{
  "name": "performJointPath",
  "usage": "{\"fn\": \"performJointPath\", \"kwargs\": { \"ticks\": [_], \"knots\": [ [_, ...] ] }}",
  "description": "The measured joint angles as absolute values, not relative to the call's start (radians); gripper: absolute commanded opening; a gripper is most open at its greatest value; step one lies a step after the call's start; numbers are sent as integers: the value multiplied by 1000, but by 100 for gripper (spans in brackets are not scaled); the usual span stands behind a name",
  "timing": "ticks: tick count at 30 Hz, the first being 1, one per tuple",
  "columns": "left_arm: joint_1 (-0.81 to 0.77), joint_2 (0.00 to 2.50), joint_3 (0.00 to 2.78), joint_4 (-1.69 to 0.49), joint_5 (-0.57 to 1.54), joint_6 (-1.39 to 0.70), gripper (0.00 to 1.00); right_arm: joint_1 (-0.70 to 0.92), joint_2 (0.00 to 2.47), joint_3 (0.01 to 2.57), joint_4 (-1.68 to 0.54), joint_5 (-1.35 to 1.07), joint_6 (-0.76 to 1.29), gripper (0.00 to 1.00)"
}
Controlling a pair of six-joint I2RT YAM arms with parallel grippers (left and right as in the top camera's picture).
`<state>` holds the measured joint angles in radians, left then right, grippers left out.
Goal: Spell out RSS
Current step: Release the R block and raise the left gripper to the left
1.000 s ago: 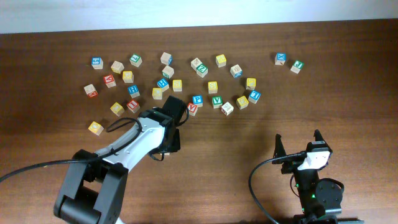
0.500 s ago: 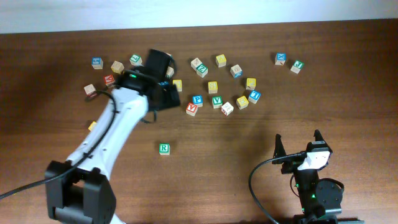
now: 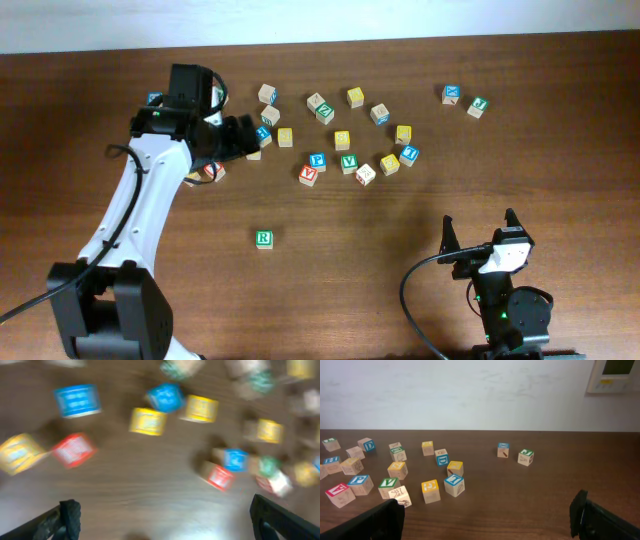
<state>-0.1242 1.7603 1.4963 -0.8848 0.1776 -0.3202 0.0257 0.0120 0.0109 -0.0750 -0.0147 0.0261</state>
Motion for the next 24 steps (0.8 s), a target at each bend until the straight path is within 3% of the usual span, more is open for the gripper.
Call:
{"fn": "performJointPath", "kwargs": {
  "ticks": [6, 11, 17, 24],
  "knots": [
    [-206, 1760, 1496, -854, 332, -198, 99, 26, 12, 11, -75, -15, 26, 98],
    [-267, 1760, 1496, -849, 98, -204, 99, 26, 12, 11, -75, -15, 27, 98],
    [-100, 1760, 1496, -945, -110, -402, 99, 26, 12, 11, -75, -15, 26, 98],
    [-68, 1760, 1466, -974, -62, -428, 99, 26, 12, 11, -75, -15, 27, 98]
  ]
}}
